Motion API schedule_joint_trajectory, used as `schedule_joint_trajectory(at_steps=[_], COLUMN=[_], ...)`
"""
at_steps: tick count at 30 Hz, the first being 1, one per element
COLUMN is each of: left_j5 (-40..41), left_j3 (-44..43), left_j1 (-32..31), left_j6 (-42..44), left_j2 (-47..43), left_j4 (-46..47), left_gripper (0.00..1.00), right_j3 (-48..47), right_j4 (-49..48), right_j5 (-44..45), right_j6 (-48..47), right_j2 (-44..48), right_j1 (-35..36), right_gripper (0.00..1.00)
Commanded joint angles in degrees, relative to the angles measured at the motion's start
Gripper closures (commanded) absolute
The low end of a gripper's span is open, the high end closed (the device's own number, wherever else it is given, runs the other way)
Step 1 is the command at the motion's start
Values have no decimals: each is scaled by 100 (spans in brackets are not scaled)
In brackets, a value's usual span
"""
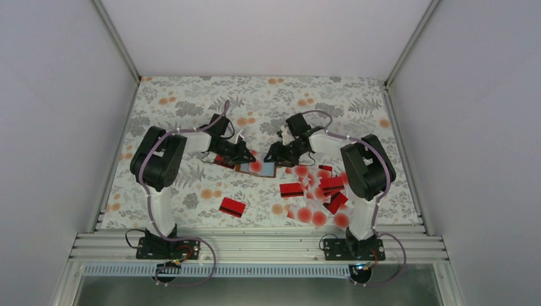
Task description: Put the credit cards into the card holder
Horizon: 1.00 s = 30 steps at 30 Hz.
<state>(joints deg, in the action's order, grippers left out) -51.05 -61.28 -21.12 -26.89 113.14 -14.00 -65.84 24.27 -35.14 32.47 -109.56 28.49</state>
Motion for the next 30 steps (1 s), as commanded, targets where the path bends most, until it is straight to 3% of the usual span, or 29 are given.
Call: schedule_joint_trajectory(at_steps=[1,6,15,24,30], left_j5=[222,284,340,367,328], left_j3=[-86,-115,-199,-264,-344], left_j1=[-67,-84,-110,-176,-262], left_j6=[114,89,80,-8,-98], left_j2=[120,118,181,245,351], left_j4=[-175,-206,-272,-249,-229], left_gripper=[98,98,98,98,98], right_j3=[-164,-51,214,525,701], right_j4=[306,163,-44,-69,-275], right_j5=[385,359,347,577,477], right_j6=[-139,-135,-156,-259,-285], right_j2=[254,180,4,130,63], right_j1=[13,16,16,13,16], right_gripper=[46,54,83,86,95])
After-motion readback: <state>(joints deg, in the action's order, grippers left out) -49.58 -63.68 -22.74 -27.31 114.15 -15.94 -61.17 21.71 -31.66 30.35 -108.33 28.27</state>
